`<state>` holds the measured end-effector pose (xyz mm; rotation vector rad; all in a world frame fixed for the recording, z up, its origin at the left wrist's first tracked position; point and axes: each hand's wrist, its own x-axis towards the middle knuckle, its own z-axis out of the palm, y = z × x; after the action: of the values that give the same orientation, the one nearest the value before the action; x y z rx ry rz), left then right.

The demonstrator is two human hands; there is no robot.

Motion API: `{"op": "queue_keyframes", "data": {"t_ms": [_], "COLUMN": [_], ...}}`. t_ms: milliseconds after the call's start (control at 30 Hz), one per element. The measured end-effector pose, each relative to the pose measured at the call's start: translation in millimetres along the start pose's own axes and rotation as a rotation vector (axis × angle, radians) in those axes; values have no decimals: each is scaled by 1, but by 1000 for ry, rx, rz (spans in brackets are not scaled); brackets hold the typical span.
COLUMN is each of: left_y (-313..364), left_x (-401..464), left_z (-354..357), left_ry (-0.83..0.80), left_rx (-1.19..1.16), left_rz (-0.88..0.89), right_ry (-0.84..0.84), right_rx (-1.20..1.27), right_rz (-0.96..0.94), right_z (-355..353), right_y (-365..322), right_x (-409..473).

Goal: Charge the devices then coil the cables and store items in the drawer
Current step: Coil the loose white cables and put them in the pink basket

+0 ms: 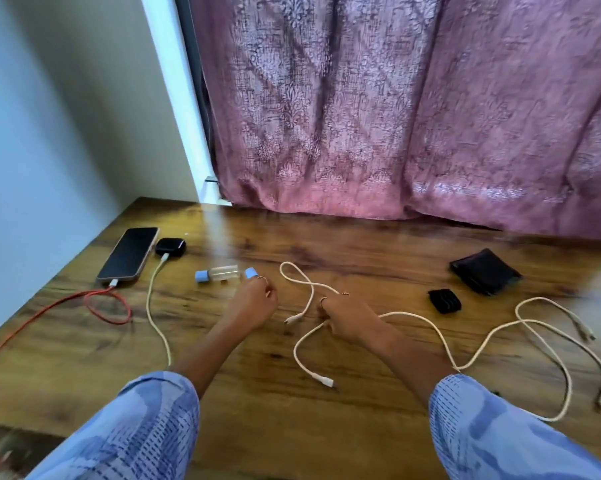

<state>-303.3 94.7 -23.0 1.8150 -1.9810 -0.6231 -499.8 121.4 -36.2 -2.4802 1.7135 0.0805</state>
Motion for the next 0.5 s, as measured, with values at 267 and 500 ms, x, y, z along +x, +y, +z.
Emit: {"op": "queue_keyframes", "data": {"t_ms": [267, 500], "left_y": [28, 96], "left_x": [11, 14], "left_z": [9, 2], "left_ry": [-96, -421], "left_rx": [-47, -806], "left_rz": [36, -23], "right_ry": [118, 433], "right_rx": [222, 476], "right_rz": [76, 211], "right_z": [-10, -76], "right_y": [26, 57], "right_x": [-11, -24]}}
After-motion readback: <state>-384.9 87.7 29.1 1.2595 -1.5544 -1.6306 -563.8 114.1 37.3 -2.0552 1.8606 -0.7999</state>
